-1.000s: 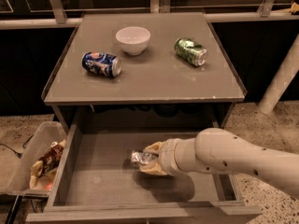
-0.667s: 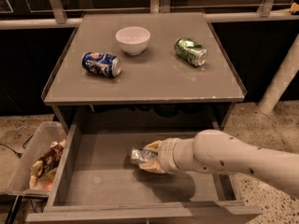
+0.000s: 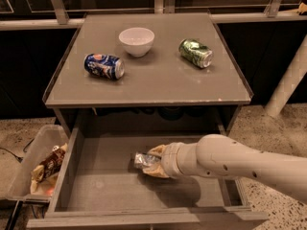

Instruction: Place redbull can into top drawer

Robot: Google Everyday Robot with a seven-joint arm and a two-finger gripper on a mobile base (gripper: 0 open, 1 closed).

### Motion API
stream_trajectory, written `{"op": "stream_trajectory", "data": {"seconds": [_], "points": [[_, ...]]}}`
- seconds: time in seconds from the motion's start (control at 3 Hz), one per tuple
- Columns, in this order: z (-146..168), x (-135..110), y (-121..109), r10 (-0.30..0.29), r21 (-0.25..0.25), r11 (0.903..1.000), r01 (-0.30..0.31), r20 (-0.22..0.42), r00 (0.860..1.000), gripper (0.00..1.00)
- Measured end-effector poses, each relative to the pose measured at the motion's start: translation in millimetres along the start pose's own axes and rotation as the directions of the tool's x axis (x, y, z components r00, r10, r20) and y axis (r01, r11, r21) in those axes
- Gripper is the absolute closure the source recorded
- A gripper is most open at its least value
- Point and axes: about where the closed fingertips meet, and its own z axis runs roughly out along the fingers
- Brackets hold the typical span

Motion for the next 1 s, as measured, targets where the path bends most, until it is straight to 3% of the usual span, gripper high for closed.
{"op": "stream_trajectory", "data": {"seconds": [1.0], "points": [[0.0,-0.1,0.0,0.000,0.000,1.0000,0.000,0.000,1.000,0.13]]}}
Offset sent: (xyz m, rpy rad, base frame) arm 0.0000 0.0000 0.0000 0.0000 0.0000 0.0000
